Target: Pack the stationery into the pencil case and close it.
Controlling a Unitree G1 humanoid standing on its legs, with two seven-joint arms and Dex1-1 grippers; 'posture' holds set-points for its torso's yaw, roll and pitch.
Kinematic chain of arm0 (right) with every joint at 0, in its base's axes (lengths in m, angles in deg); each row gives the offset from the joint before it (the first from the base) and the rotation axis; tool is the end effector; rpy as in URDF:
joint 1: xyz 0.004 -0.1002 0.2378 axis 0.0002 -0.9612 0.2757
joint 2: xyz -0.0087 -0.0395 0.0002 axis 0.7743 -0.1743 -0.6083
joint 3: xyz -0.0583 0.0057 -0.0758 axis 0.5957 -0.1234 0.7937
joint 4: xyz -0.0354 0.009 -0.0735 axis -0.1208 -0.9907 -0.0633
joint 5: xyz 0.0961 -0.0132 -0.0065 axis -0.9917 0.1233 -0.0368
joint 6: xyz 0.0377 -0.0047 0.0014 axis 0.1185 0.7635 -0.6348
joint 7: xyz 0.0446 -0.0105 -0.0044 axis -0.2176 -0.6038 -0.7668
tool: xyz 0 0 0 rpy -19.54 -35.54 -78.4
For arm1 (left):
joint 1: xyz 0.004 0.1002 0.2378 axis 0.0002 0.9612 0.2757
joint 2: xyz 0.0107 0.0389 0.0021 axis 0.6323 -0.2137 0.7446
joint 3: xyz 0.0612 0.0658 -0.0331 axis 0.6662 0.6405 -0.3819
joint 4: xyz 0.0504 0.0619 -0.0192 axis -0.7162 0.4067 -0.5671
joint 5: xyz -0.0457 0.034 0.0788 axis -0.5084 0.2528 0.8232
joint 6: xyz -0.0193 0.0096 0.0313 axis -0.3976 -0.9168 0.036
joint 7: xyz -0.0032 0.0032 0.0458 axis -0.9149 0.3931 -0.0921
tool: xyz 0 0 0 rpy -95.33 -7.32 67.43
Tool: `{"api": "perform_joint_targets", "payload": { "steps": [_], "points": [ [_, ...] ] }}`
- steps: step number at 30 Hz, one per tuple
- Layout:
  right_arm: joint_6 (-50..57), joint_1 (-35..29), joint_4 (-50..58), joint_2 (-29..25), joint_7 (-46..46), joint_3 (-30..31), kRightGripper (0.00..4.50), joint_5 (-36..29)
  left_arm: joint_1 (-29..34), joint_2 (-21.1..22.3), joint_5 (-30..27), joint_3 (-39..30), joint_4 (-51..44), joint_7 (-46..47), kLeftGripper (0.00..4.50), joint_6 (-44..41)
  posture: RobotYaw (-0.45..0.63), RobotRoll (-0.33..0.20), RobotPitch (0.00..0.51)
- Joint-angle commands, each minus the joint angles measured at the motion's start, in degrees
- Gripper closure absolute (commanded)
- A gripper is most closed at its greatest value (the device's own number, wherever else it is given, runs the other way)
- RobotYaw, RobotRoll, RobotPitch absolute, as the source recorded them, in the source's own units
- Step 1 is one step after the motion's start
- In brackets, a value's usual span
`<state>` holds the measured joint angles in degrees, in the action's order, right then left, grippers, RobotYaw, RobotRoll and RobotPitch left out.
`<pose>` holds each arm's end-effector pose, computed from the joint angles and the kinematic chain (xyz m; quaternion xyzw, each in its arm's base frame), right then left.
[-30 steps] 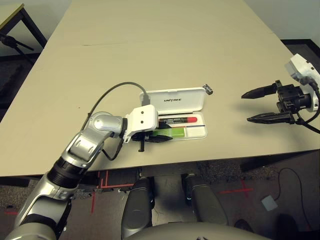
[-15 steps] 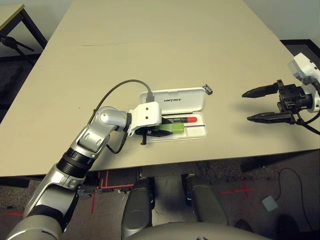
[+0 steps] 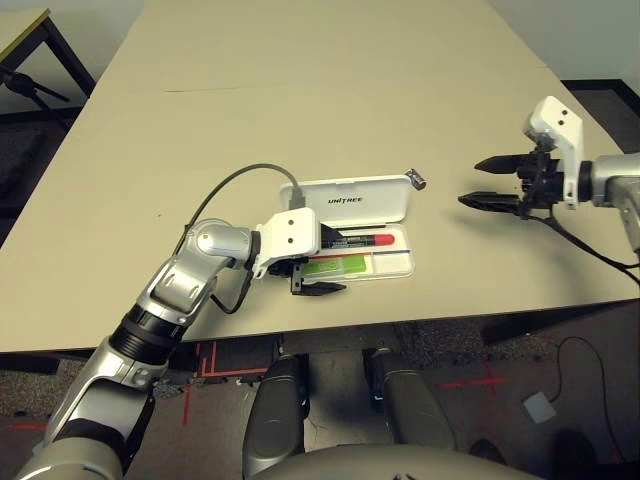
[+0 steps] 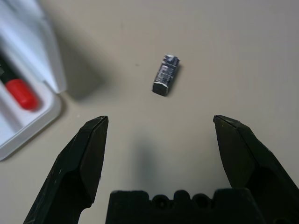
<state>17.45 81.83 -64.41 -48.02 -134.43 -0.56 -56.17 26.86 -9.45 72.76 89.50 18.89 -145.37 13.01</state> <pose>0.3020 -0.2751 0.1981 -0.1654 0.1841 0.3906 0.8866 0.2515 0.1786 0.1639 0.2714 0.0553 -0.6218 0.7326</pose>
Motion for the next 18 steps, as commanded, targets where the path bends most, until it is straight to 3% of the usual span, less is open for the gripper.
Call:
{"api": "perform_joint_targets", "payload": {
  "steps": [1,7,12,18],
  "points": [
    [3.88,2.13,-1.09,4.52,5.72,0.31,0.0,1.97,2.35,2.16,-2.69,-3.54,-2.98,-0.06,0.02,-1.9,0.0,0.0,0.167],
    [4.99,4.29,-3.78,9.8,10.58,-0.22,0.0,3.88,4.93,3.65,-4.24,-6.41,-5.44,0.59,0.02,-3.24,0.02,0.0,0.187],
    [1.83,8.65,-12.87,15.7,17.24,0.2,0.0,7.14,7.7,3.88,-4.82,-8.23,-7.3,2.59,0.02,-3.72,0.02,0.0,0.206],
    [-0.92,10.52,-18.94,18.8,18.55,1.0,0.0,9.93,9.1,4.39,-5.67,-8.63,-9.35,3.43,0.02,-4.75,0.04,0.0,0.222]
  ]
}}
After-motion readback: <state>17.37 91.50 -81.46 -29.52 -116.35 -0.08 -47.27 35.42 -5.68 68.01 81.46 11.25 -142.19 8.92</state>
